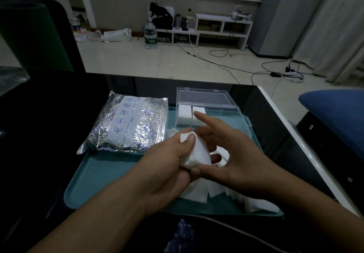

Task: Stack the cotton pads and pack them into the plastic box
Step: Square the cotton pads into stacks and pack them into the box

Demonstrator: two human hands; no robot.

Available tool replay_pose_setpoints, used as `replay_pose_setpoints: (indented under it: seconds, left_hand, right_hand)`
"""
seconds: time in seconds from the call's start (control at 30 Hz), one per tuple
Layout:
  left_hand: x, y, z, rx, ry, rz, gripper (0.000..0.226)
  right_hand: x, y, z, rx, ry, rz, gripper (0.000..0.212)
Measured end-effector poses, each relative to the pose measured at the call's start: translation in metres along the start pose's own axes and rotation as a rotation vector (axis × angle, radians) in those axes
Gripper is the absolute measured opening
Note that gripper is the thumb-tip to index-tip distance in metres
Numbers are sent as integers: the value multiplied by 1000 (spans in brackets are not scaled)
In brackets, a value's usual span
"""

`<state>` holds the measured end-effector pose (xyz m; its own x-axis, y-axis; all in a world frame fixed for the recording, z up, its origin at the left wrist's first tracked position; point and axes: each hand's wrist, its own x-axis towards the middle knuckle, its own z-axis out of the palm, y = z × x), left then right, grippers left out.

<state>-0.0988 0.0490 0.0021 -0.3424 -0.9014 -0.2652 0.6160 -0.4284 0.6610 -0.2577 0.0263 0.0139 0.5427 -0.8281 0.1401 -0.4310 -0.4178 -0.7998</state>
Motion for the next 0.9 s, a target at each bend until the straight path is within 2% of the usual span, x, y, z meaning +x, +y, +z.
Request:
replay_pose_setpoints:
  seconds: [0.2,0.27,0.4,0.6,0.9]
  left_hand:
    - [3,-2,-4,6,-41,5,45]
    - [3,0,-3,10,-36,-27,42]
    - [0,3,1,-75,-14,-107,50]
    - [0,0,0,-28,52,-27,36]
    - [1,0,1,-41,54,-36,39]
  right_hand:
    - [0,-1,0,5,8,-3,96]
    - [0,-1,0,15,21,-6,95]
    - [-1,-5,-1,31,-6,20,98]
    - [-1,-6,1,-37,-17,-4,100]
    - [-2,-6,1,0,5,-9,95]
